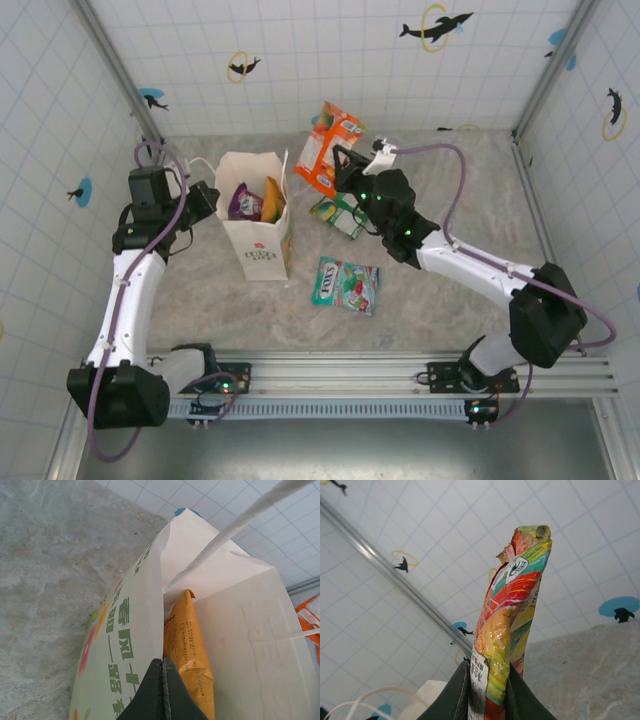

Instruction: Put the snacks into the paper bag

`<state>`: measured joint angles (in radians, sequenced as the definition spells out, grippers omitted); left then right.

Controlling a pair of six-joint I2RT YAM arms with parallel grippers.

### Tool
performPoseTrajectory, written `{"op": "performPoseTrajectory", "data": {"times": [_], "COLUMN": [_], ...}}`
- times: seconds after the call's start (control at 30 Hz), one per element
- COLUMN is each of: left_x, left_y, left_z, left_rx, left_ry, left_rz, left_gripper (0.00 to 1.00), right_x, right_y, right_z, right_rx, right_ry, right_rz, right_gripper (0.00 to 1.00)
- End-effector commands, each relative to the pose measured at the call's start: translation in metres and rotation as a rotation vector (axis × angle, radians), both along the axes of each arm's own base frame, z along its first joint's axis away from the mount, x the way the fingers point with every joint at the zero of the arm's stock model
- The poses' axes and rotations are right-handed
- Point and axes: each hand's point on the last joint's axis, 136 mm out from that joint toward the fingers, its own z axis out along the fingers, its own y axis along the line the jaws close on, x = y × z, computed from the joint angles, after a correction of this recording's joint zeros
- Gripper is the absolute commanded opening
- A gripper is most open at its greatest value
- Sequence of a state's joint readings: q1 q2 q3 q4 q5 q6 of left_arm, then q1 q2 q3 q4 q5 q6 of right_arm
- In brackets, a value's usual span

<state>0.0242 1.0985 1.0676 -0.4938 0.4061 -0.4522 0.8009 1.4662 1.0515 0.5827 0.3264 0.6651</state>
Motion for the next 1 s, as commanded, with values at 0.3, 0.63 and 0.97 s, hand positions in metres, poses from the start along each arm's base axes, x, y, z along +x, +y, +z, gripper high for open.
{"op": "performPoseTrajectory", "data": {"times": [0.3, 0.63, 0.97], "left_x": [-0.002, -0.001, -0.002], "left_y": [0.001, 0.000, -0.001], "left_z": [0.012, 0.017, 0.022], "left_rx": [0.010, 0.001, 0.001], "left_ry": [-0.048, -0.060, -0.074], "left_rz": [0.004, 0.000, -0.003], "left_gripper": [0.00, 0.00, 0.00], "right_x": [-0.090, -0.133, -0.103], "right_y": [0.005, 0.046, 0.108], "right_z": [0.147, 0.175, 0.145], "right_rx": [0.060, 0.047, -0.077], "right_ry": [-0.430, -0.545, -0.473], "right_rz": [0.071, 0.174, 0.153], "right_gripper": [0.13, 0.10, 0.10]}}
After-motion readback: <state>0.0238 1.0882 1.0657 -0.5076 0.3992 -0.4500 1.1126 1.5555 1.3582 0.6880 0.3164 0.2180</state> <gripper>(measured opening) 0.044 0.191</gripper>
